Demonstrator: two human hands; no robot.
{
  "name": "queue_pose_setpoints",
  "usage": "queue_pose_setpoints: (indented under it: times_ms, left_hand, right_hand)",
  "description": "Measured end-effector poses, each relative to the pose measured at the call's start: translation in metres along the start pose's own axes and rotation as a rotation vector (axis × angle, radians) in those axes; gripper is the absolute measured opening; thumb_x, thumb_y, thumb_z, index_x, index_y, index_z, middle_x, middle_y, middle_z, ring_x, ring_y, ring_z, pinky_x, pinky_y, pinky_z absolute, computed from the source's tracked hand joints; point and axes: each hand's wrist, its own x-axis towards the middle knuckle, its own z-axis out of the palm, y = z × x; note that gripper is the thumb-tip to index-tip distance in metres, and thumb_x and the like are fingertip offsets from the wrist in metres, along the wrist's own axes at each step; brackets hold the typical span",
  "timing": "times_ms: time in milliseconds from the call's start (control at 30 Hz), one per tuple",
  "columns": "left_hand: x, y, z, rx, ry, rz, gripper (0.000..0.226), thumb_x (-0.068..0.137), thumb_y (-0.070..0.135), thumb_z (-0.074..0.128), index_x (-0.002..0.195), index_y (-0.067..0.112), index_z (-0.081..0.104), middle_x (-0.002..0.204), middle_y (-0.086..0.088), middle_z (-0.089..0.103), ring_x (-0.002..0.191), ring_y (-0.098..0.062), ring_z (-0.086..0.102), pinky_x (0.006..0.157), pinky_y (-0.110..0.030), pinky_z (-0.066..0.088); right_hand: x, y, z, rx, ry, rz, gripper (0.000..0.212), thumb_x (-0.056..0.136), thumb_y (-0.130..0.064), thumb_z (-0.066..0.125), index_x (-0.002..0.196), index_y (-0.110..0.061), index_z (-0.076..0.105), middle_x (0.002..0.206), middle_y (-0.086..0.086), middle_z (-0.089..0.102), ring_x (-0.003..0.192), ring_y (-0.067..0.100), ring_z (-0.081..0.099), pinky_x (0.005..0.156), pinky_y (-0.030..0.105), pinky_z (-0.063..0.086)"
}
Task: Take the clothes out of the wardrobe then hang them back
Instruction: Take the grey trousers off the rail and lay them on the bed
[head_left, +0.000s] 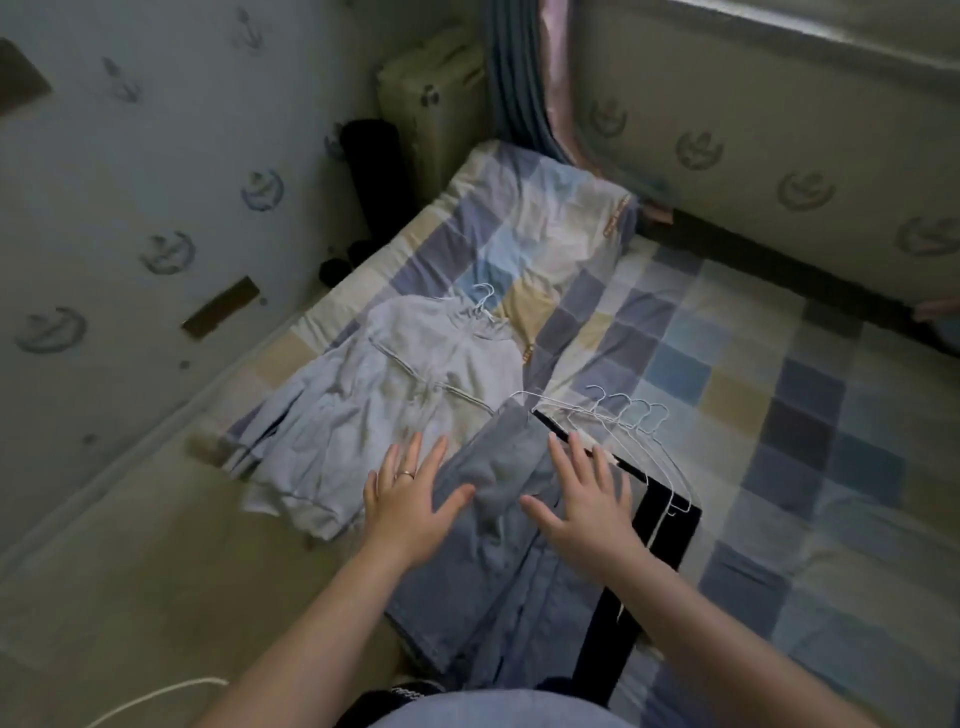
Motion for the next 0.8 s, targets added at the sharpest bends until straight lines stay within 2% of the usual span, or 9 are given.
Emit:
queue_pose_setpoints:
  times_ms: [267,433,500,567,633,667,733,800]
  left_hand:
    - [-0.122,-0.048,0.023,-0.159,0.149,-0.294,0.072,0.092,0.071,0.035,0.154,0.047,0.008,0.165,0.014,-0.006,0.15,-0.016,-0.013,0.118,-0.051,0.003]
    - [-0.209,-0.088,0.033,-0.191,0.266,-0.507,0.091,0.076,0.091,0.013,0.155,0.046,0.007,0.164,0.015,-0.008,0.152,-0.02,-0.01,0.12,-0.051,0.005]
    - [-0.251,-0.109,0.035,-0.202,0.323,-0.617,0.085,0.081,0.086,0.021,0.155,0.046,0.006,0.165,0.011,-0.005,0.152,-0.021,-0.008,0.119,-0.051,0.006]
    - [-0.297,-0.129,0.038,-0.207,0.389,-0.711,0.097,0.07,0.094,0.008,0.155,0.046,0.007,0.166,0.009,-0.002,0.152,-0.022,-0.005,0.119,-0.051,0.007]
    - [-0.345,-0.15,0.045,-0.216,0.442,-0.806,0.112,0.056,0.098,-0.01,0.154,0.046,0.006,0.166,0.008,-0.003,0.152,-0.022,-0.005,0.12,-0.05,0.008]
    - [-0.377,-0.16,0.051,-0.237,0.478,-0.858,0.108,0.058,0.096,-0.008,0.154,0.047,0.005,0.166,0.008,-0.004,0.152,-0.021,-0.006,0.121,-0.05,0.007]
    - [-0.418,-0.173,0.058,-0.27,0.52,-0.914,0.087,0.077,0.088,0.013,0.154,0.047,0.005,0.166,0.009,-0.006,0.152,-0.019,-0.009,0.121,-0.05,0.004]
    - [-0.48,-0.187,0.07,-0.287,0.586,-0.992,0.074,0.089,0.077,0.027,0.154,0.048,0.004,0.166,0.009,-0.008,0.151,-0.019,-0.012,0.121,-0.05,0.0]
  right_hand:
    - [-0.037,-0.049,0.032,-0.147,-0.139,-0.301,0.079,0.09,-0.074,0.026,0.149,-0.045,-0.019,0.158,-0.014,-0.027,0.146,0.018,-0.027,0.117,0.053,-0.014]
    - [-0.071,-0.107,0.07,-0.254,-0.224,-0.556,0.081,0.087,-0.078,0.021,0.149,-0.045,-0.021,0.159,-0.013,-0.025,0.147,0.021,-0.024,0.116,0.056,-0.013]
    - [-0.093,-0.136,0.091,-0.301,-0.252,-0.661,0.084,0.082,-0.081,0.015,0.148,-0.044,-0.023,0.159,-0.012,-0.025,0.144,0.018,-0.028,0.117,0.057,-0.012]
    - [-0.122,-0.165,0.115,-0.344,-0.265,-0.772,0.09,0.073,-0.086,0.004,0.148,-0.044,-0.023,0.159,-0.012,-0.025,0.142,0.016,-0.03,0.117,0.056,-0.011]
    - [-0.154,-0.192,0.142,-0.389,-0.283,-0.894,0.09,0.074,-0.086,0.006,0.149,-0.043,-0.021,0.16,-0.011,-0.023,0.145,0.018,-0.027,0.117,0.053,-0.013]
    - [-0.177,-0.207,0.159,-0.41,-0.292,-0.969,0.087,0.08,-0.083,0.012,0.15,-0.043,-0.02,0.161,-0.011,-0.021,0.146,0.02,-0.025,0.116,0.053,-0.014]
    - [-0.207,-0.226,0.18,-0.424,-0.311,-1.06,0.083,0.085,-0.079,0.018,0.151,-0.042,-0.018,0.161,-0.011,-0.02,0.147,0.021,-0.023,0.117,0.053,-0.012]
    - [-0.257,-0.252,0.21,-0.47,-0.354,-1.186,0.085,0.08,-0.082,0.007,0.15,-0.042,-0.018,0.161,-0.01,-0.022,0.147,0.021,-0.024,0.118,0.054,-0.012]
